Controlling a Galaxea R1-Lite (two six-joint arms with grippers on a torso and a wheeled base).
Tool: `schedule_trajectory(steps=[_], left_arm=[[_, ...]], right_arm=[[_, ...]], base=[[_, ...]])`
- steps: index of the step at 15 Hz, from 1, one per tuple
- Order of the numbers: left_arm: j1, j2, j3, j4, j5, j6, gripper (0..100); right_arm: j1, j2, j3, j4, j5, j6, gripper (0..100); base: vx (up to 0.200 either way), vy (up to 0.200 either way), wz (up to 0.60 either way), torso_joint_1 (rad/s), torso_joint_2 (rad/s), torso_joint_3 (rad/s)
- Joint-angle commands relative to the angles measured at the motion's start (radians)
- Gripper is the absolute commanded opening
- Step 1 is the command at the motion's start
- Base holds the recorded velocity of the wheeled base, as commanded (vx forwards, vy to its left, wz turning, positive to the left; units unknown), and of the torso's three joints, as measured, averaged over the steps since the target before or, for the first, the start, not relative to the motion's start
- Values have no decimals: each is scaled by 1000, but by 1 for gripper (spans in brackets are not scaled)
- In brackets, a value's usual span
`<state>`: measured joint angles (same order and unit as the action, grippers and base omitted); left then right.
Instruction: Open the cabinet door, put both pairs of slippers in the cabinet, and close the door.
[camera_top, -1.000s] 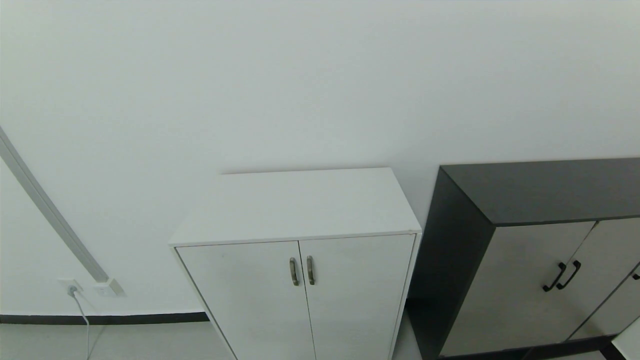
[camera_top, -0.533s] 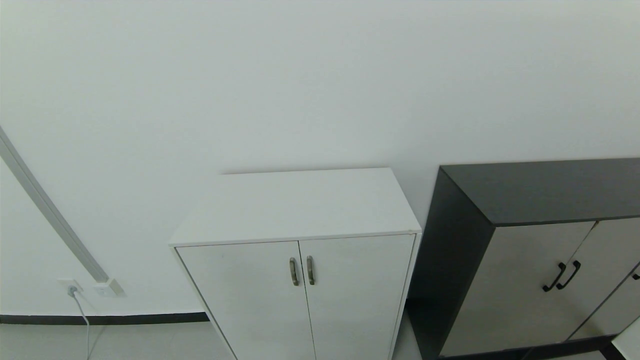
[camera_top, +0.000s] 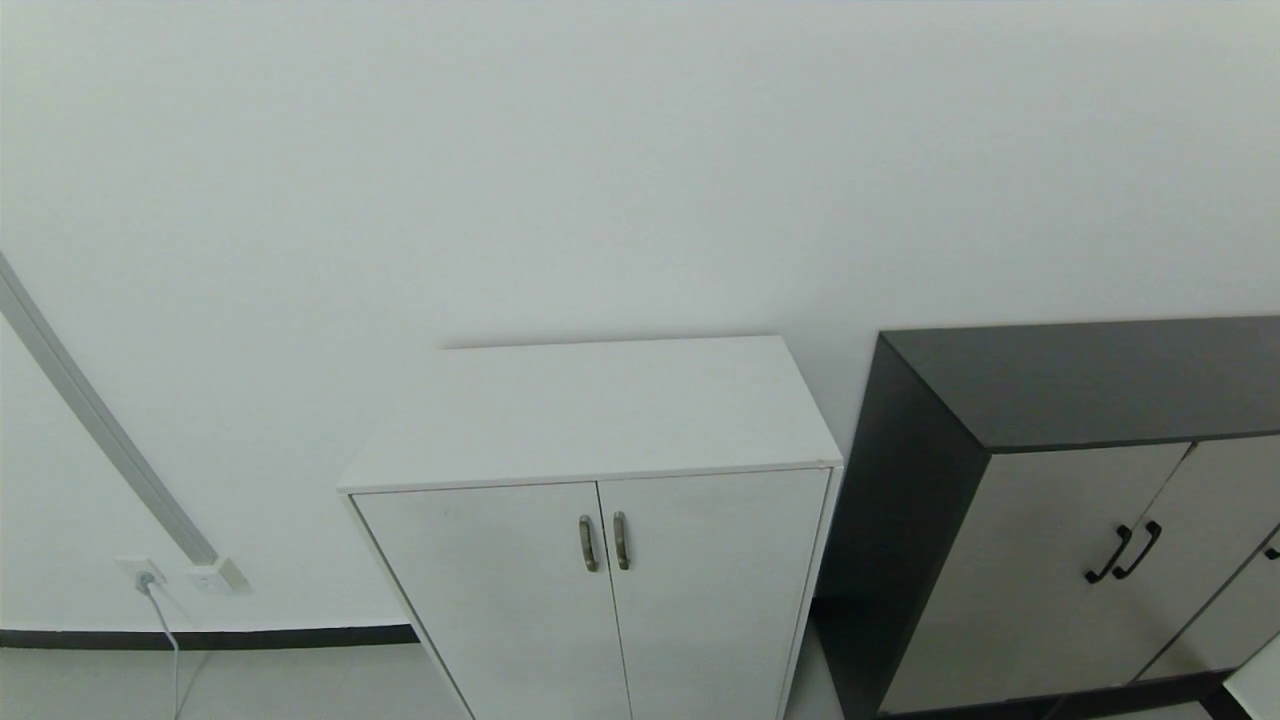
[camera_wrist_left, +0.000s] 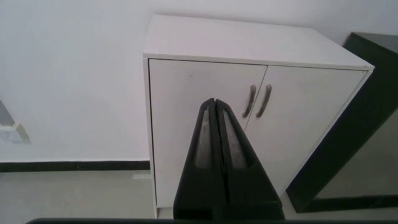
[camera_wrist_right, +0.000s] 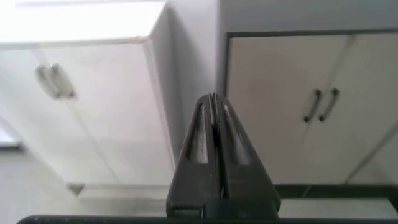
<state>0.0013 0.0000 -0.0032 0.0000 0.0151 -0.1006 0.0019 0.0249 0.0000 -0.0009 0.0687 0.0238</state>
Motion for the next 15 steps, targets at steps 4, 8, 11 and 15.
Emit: schedule_trajectory(steps=[4, 8, 11, 15], left_arm=[[0, 0, 0, 0, 0, -2, 0], [0, 2, 0, 0, -1, 6, 0], [0, 2, 0, 0, -1, 6, 0], [0, 2, 0, 0, -1, 6, 0]], right_arm=[[0, -23, 0, -10, -78, 31, 0], [0, -23, 0, -10, -79, 31, 0], [0, -23, 0, -10, -78, 28, 0], [-2, -23, 0, -8, -78, 24, 0]], base=[[0, 0, 0, 0, 0, 0], [0, 0, 0, 0, 0, 0], [0, 0, 0, 0, 0, 0], [0, 0, 0, 0, 0, 0]])
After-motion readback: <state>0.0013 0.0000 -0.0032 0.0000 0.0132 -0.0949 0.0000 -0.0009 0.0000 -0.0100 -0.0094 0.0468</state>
